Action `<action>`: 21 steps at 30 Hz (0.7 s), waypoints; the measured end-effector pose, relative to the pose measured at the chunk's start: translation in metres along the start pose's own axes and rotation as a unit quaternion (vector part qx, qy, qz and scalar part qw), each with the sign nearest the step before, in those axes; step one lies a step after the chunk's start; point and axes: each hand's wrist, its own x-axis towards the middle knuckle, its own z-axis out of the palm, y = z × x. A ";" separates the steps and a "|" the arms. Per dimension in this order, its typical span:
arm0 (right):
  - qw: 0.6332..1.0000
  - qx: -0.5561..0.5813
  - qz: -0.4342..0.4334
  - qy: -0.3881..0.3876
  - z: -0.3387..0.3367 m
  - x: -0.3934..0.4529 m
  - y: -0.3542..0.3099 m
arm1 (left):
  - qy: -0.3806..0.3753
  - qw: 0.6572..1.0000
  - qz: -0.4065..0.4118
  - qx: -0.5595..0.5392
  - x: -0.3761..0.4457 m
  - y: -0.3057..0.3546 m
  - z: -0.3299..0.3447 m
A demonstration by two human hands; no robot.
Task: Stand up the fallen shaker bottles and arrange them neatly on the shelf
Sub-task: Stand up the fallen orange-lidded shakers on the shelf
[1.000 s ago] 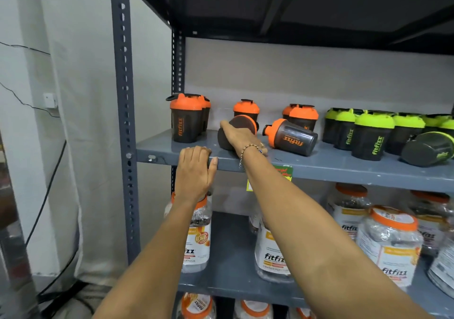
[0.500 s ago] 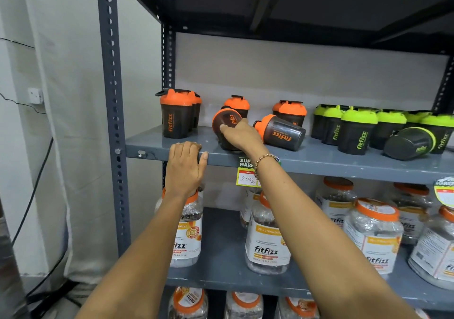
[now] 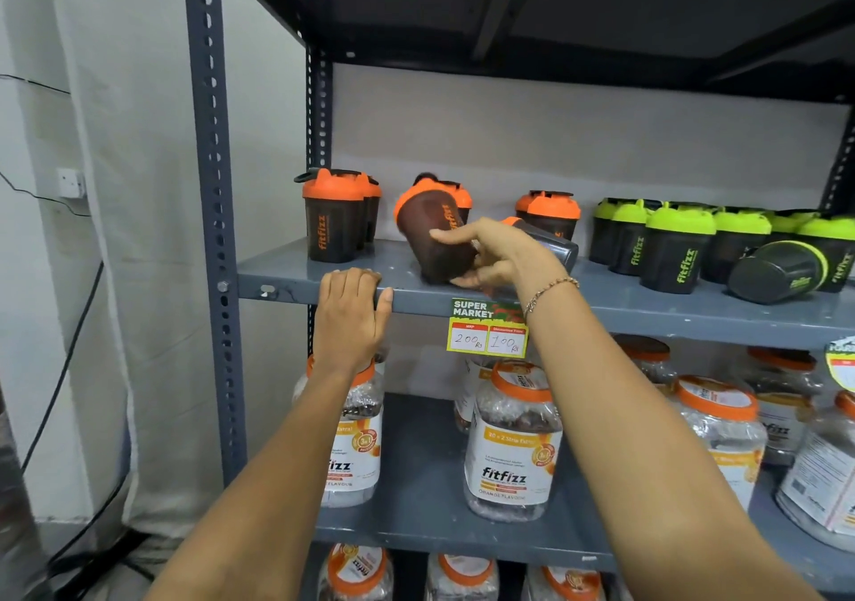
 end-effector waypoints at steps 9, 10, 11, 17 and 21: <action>0.981 -0.123 -0.116 0.090 0.024 0.034 0.023 | 0.021 1.000 0.018 0.000 0.001 -0.001 0.002; 0.972 -0.164 -0.121 0.115 0.027 0.039 0.026 | 0.020 1.000 0.017 0.001 0.001 -0.002 0.002; 0.963 -0.197 -0.123 0.139 0.029 0.042 0.028 | 0.019 1.000 0.016 0.002 0.001 -0.002 0.002; 0.930 -0.289 -0.109 0.199 0.032 0.059 0.026 | 0.021 1.000 0.018 -0.003 0.001 -0.001 0.003; 0.935 -0.284 -0.110 0.185 0.031 0.059 0.025 | 0.033 0.999 0.028 0.002 0.002 -0.001 0.003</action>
